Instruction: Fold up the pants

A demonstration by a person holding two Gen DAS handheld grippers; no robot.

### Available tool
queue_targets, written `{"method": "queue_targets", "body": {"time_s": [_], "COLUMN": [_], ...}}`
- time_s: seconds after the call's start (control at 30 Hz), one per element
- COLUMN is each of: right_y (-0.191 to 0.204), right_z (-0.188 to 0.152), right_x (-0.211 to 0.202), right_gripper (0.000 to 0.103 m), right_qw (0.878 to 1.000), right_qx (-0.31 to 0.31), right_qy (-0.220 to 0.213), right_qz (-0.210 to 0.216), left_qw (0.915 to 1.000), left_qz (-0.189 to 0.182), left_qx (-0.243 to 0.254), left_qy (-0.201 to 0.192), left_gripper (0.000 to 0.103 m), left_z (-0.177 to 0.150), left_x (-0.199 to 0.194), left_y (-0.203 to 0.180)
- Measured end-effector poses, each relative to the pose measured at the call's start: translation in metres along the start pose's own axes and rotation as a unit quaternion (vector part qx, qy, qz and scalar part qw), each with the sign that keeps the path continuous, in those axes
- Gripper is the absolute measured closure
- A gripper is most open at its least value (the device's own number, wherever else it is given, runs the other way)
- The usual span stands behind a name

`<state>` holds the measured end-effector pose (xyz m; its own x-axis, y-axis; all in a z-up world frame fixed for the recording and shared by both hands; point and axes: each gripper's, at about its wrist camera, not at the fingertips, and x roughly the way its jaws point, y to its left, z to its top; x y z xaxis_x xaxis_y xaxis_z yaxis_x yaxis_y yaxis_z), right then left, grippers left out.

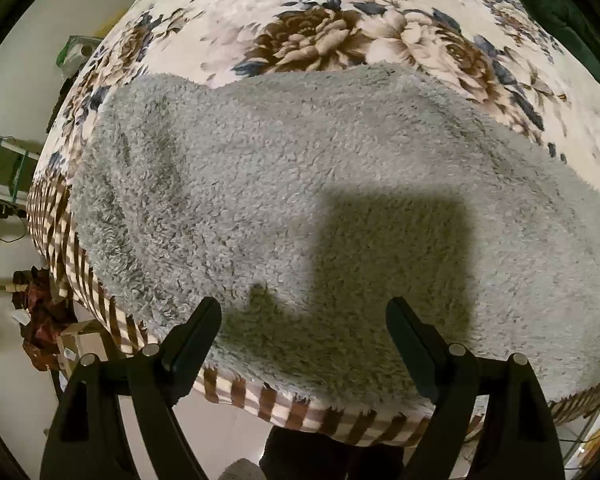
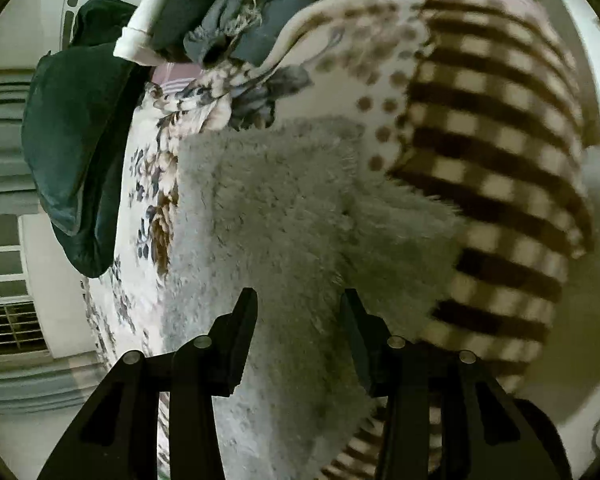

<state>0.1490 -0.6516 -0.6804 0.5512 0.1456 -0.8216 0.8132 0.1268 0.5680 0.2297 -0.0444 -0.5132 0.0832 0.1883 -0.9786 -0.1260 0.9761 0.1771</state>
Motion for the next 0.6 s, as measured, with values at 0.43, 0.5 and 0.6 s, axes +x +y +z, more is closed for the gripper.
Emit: {"method": "queue_targets", "body": {"time_s": [0.43, 0.5, 0.6], "right_y": [0.002, -0.009, -0.018], "right_z": [-0.014, -0.009, -0.005], "right_x": [-0.052, -0.045, -0.044], "right_gripper": [0.091, 0.087, 0.049], "right_qw": [0.996, 0.997, 0.999], "right_qx": [-0.047, -0.014, 0.031], "right_qy": [-0.030, -0.008, -0.013], "right_qz": [-0.067, -0.070, -0.017], "left_qw": [0.9980, 0.9975, 0.9966], "left_qz": [-0.047, -0.053, -0.060], "left_qx": [-0.024, -0.031, -0.046], "left_qy": [0.036, 0.035, 0.032], "left_gripper": [0.019, 0.019, 0.019], "left_z": [-0.010, -0.009, -0.009], "left_x": [0.006, 0.005, 0.001], "left_y": [0.020, 0.026, 0.038]}}
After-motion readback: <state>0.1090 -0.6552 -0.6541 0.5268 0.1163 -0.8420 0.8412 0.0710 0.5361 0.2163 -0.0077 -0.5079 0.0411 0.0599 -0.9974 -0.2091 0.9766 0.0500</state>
